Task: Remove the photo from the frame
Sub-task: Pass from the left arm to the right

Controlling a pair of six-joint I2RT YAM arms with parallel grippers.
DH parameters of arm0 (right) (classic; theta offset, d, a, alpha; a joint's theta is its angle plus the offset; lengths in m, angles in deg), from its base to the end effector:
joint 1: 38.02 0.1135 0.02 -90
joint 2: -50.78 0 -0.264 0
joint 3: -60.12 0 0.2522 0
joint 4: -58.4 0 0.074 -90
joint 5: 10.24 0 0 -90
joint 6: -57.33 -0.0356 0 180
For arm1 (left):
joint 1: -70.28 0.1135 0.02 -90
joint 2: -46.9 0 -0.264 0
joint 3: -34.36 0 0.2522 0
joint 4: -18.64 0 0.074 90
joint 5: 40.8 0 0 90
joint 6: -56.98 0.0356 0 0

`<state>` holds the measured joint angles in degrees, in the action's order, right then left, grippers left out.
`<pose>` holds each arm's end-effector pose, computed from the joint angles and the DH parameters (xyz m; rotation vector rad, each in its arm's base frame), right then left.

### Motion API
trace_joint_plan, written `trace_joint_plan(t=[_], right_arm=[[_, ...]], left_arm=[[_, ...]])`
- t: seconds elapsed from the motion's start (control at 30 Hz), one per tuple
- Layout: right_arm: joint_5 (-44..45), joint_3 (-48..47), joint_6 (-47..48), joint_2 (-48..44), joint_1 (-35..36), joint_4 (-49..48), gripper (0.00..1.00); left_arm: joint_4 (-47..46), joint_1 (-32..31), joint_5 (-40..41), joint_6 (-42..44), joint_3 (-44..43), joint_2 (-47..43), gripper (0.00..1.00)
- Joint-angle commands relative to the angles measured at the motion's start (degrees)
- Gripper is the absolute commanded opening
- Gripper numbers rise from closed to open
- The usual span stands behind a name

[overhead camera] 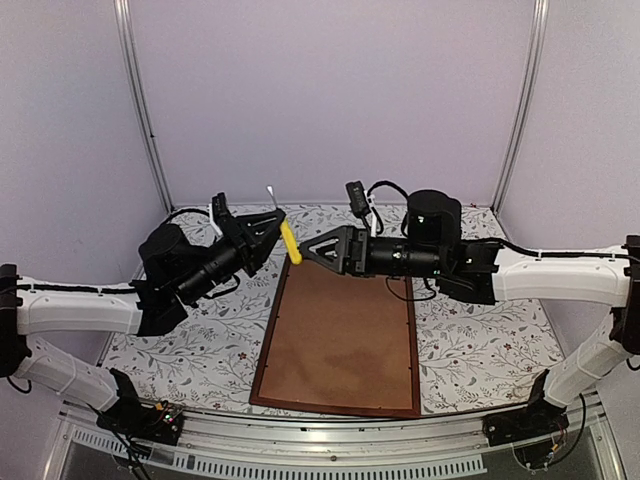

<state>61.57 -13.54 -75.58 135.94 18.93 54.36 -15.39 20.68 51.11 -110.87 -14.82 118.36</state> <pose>0.1825 0.3009 0.3123 -0.5083 1.8948 1.5049 0.1802 -0.2100 0.2905 -0.4307 1.5746 -1.7871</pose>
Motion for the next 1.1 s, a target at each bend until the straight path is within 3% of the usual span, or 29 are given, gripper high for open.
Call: trace_joint_plan(t=[0.0, 0.27, 0.53, 0.73, 0.9, 1.07], right_arm=[[-4.0, -3.3, -0.5, 2.1, 0.2, -2.9, 0.77], [-6.9, -5.4, -1.1, 4.5, 0.2, -4.1, 0.64], [-7.9, -5.5, -2.3, 5.1, 0.2, -4.3, 0.35], [-8.9, -5.7, -3.1, 4.3, 0.2, -3.2, 0.02], [-9.7, -5.9, -2.6, 3.0, -0.3, 0.7, 0.0], [-10.9, -7.6, 1.2, 1.0, -1.2, 8.8, 0.0]], left_arm=[[-5.4, -1.2, -2.1, 2.2, -2.4, 1.4, 0.0], [-7.5, -2.1, -3.8, 2.9, -3.4, 3.1, 0.0], [-7.9, -2.2, -4.1, 3.7, -3.1, 3.2, 0.0], [-6.9, -2.3, -4.3, 4.7, -2.8, 2.8, 0.0], [0.5, -2.3, -4.6, 8.5, -4.2, 0.6, 0.38], [14.0, -1.3, -6.0, 16.8, -6.5, -4.1, 0.59]])
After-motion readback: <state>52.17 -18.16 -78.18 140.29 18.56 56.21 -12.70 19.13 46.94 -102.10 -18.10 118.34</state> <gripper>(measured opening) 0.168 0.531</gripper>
